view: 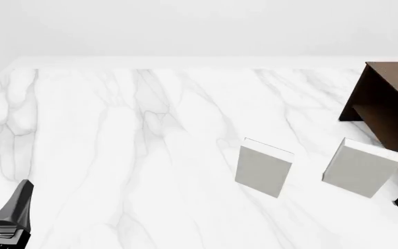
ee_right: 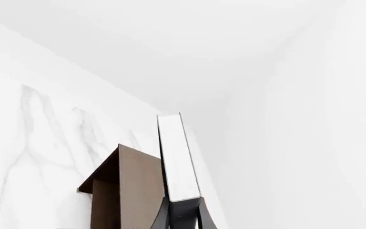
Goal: Pick up the book on the left and place it on top of the shelf.
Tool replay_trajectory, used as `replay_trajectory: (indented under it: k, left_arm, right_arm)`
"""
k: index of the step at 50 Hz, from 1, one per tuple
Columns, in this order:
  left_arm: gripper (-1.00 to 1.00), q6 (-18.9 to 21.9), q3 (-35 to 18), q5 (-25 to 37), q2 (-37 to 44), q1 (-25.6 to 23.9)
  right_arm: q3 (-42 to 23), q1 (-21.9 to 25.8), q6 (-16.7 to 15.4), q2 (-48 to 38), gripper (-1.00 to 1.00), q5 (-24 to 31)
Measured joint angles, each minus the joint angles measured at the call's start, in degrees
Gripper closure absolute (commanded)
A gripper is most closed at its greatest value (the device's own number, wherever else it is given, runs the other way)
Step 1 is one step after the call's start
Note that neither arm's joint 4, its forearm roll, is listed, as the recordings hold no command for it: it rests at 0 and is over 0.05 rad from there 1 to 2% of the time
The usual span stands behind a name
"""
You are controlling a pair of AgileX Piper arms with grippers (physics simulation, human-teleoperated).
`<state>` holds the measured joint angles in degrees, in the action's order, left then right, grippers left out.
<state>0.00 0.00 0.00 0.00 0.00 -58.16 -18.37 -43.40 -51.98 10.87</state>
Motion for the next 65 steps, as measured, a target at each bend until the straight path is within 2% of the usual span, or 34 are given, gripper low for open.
replay_trajectory:
  k: [46, 65]
  left_arm:
    - [-1.00, 0.00, 0.00, 0.00, 0.00, 0.00]
    - [-1.00, 0.00, 0.00, 0.00, 0.00, 0.00]
  right_arm:
    - [-1.10, -7.71, -2.90, -7.84, 1.00, -4.49]
    - [-1.64, -10.06, -3.07, -11.55, 1.00, -7.15]
